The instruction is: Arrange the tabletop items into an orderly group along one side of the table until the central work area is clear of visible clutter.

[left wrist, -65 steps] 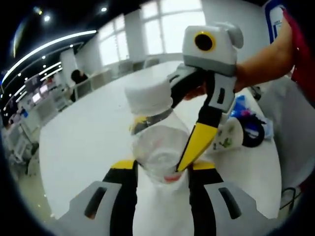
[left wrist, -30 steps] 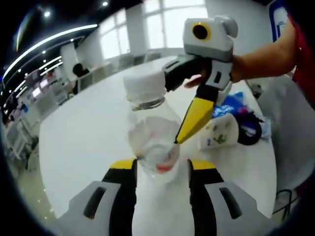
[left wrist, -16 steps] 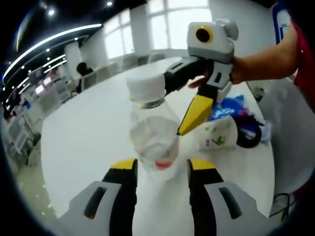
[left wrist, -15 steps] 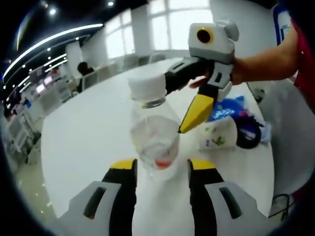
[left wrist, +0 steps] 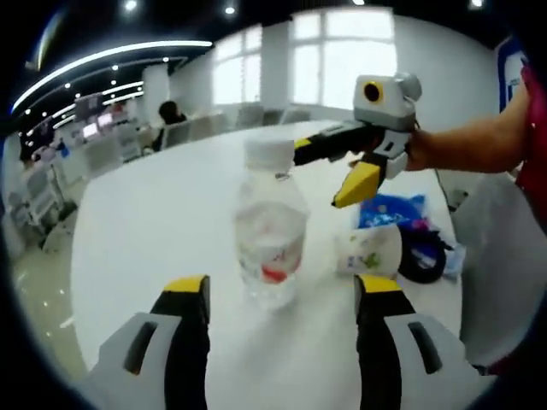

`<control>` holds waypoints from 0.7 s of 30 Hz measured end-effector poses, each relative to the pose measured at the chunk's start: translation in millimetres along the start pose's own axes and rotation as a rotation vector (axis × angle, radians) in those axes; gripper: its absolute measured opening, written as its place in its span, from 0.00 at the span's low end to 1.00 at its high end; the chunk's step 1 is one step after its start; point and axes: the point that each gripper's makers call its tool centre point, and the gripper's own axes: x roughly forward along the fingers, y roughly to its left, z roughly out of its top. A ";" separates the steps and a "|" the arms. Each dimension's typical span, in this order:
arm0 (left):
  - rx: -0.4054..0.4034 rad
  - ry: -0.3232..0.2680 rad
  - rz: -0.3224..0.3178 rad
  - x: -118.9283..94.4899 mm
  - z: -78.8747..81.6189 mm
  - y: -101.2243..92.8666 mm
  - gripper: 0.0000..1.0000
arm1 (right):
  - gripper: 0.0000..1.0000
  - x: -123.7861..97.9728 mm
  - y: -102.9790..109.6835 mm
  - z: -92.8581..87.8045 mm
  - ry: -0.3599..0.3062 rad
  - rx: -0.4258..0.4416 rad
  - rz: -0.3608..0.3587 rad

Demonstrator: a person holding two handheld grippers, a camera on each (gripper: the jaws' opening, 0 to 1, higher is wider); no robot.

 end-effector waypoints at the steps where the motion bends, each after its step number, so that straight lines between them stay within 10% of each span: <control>1: -0.005 0.002 0.001 -0.2 -0.1 -0.7 0.70 | 0.63 -0.5 0.6 0.0 0.000 0.000 -0.001; 8: -0.056 -0.040 -0.005 -4.5 7.4 -9.6 0.83 | 0.99 -7.4 8.1 -4.0 -0.001 0.079 0.021; 21: -0.106 -0.063 -0.023 -13.8 5.6 -37.1 0.99 | 0.99 -43.0 16.5 -9.0 0.008 0.089 0.008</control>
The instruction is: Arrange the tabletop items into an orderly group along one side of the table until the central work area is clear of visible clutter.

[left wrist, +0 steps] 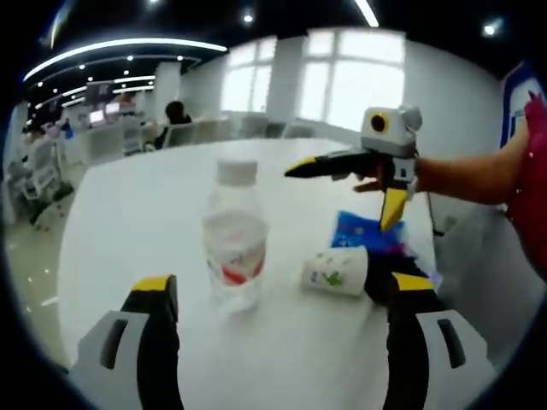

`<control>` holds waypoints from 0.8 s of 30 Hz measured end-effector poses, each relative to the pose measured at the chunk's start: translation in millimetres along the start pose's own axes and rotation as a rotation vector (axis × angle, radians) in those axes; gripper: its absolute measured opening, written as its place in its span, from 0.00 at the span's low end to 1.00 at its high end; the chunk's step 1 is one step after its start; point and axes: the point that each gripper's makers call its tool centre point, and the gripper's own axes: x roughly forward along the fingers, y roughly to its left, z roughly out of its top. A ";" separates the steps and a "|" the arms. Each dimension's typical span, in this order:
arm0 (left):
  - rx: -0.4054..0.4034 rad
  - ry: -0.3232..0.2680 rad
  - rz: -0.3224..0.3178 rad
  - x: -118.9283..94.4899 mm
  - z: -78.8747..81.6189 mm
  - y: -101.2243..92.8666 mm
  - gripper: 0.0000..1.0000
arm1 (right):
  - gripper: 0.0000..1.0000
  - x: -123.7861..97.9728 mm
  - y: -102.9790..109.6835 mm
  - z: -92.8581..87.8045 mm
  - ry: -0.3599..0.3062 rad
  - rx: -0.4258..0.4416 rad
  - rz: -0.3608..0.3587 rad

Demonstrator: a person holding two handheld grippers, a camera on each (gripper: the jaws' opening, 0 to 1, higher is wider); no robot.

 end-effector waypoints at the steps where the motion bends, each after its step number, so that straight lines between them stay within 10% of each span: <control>1: -0.006 0.002 -0.001 -0.6 -1.9 -1.4 0.99 | 0.99 -3.6 -0.3 0.1 -0.005 0.000 -0.006; 24: -0.043 -0.010 -0.022 -14.6 -19.8 -73.8 0.99 | 0.99 -112.0 14.1 -35.0 0.030 -0.020 -0.087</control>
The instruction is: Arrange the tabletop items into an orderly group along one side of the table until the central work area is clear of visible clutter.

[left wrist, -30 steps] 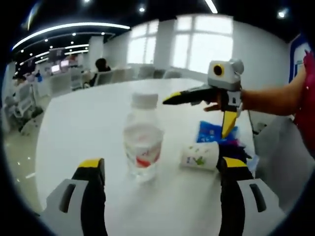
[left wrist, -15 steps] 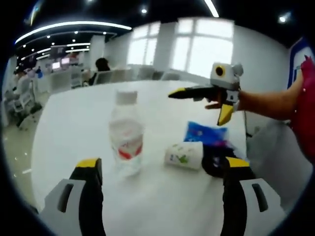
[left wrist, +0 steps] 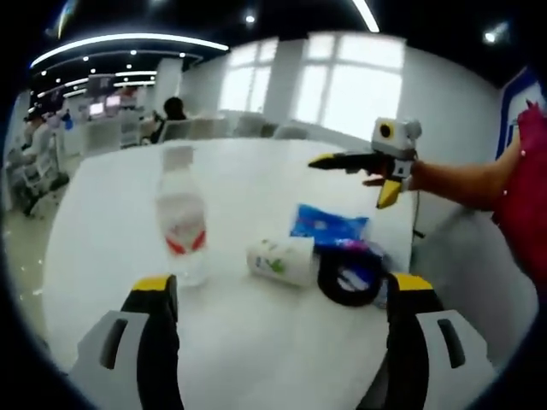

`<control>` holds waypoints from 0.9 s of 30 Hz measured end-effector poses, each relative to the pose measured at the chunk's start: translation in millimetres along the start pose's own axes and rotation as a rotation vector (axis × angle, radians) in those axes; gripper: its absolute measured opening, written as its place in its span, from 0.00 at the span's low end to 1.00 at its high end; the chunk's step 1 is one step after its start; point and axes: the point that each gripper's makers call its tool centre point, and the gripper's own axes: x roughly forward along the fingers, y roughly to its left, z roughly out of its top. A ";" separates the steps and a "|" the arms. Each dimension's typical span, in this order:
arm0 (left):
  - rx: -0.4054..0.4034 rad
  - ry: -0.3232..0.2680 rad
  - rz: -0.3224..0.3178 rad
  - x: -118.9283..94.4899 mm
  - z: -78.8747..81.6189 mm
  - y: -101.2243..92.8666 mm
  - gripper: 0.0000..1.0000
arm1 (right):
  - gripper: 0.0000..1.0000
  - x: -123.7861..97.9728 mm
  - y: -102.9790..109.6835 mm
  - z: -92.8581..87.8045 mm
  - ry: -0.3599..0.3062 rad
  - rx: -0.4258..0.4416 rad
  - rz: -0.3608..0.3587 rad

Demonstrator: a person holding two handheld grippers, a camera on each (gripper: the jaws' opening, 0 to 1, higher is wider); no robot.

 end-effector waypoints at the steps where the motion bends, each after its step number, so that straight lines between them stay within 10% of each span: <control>1: 0.000 0.000 0.000 -0.2 -0.2 -1.6 0.99 | 0.99 -4.1 0.9 -1.3 0.004 0.001 -0.002; 27: -0.041 -0.018 -0.033 4.0 -11.5 -80.3 0.94 | 0.99 -103.2 33.5 -57.0 0.124 0.052 -0.080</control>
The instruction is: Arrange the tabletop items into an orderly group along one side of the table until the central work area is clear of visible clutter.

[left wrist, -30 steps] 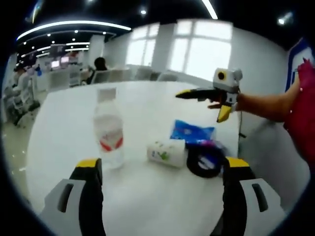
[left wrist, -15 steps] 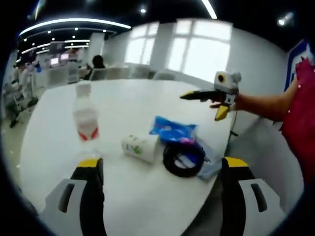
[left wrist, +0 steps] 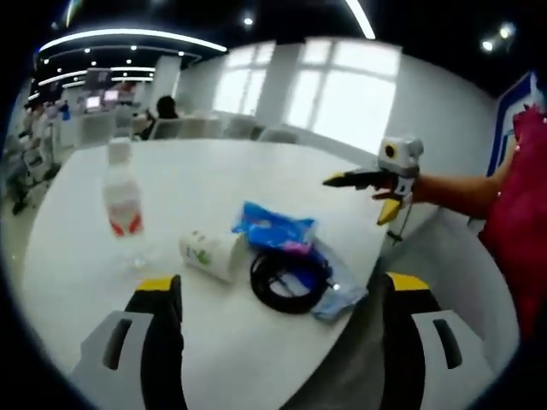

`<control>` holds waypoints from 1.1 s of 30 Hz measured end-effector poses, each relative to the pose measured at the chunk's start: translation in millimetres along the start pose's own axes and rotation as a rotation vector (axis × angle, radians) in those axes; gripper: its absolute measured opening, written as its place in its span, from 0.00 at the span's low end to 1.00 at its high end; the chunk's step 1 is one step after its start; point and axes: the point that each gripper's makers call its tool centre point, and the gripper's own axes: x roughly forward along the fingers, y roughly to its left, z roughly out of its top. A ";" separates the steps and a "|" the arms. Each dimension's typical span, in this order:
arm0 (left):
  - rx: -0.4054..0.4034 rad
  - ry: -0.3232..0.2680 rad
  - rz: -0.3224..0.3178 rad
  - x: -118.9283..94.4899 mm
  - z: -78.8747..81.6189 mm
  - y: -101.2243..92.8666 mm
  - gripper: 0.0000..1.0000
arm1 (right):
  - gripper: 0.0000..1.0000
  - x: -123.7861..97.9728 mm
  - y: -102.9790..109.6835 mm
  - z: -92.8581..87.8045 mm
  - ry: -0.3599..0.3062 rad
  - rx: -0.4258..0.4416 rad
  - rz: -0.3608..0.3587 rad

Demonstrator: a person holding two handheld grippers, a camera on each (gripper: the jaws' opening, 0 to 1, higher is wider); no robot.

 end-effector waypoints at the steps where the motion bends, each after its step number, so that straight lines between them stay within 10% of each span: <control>1: 0.000 0.003 0.001 0.3 -1.8 -1.3 0.93 | 0.99 -0.7 0.9 -1.3 0.004 -0.002 0.001; 33: 0.001 0.005 0.059 12.7 17.3 0.0 0.89 | 0.84 94.0 3.3 65.1 -0.021 -0.124 0.117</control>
